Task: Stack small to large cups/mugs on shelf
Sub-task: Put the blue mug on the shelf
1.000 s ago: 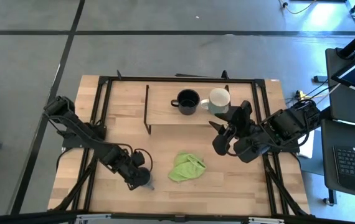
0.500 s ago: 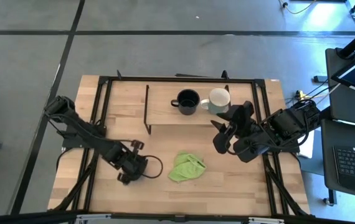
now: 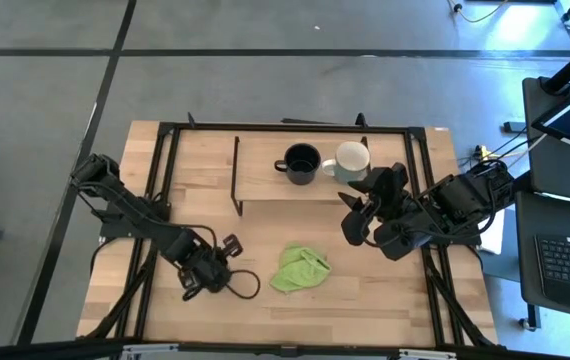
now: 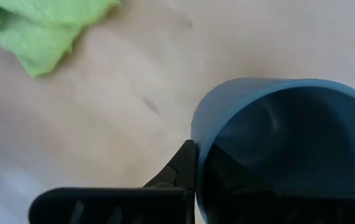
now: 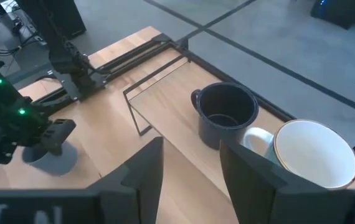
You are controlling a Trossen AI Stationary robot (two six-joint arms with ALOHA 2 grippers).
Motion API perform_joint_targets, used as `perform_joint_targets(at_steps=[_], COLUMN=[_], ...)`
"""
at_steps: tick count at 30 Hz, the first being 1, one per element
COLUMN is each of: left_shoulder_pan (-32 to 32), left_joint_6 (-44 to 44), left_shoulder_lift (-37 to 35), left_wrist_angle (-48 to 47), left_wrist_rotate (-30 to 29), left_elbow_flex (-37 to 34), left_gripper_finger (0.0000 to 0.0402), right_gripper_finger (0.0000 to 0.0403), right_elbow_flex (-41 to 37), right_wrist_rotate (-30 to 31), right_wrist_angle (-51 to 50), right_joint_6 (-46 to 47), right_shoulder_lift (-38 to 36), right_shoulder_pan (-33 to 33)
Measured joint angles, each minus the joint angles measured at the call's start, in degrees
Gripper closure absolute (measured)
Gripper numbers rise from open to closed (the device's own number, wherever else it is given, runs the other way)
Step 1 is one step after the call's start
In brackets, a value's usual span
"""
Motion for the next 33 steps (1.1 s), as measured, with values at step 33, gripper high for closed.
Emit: perform_joint_targets(at_steps=[33], left_shoulder_pan=[31.5], left_joint_6=[22.2], left_shoulder_lift=[6.2], left_wrist_angle=[-26.2], left_wrist_rotate=[8.7], left_elbow_flex=[39.0], left_gripper_finger=[0.0399], right_gripper_finger=[0.0244], right_elbow_flex=[0.0], right_wrist_rotate=[2.8], right_wrist_angle=[0.0], right_joint_6=[-2.1], right_shoulder_lift=[-0.7], right_shoulder_pan=[-0.1])
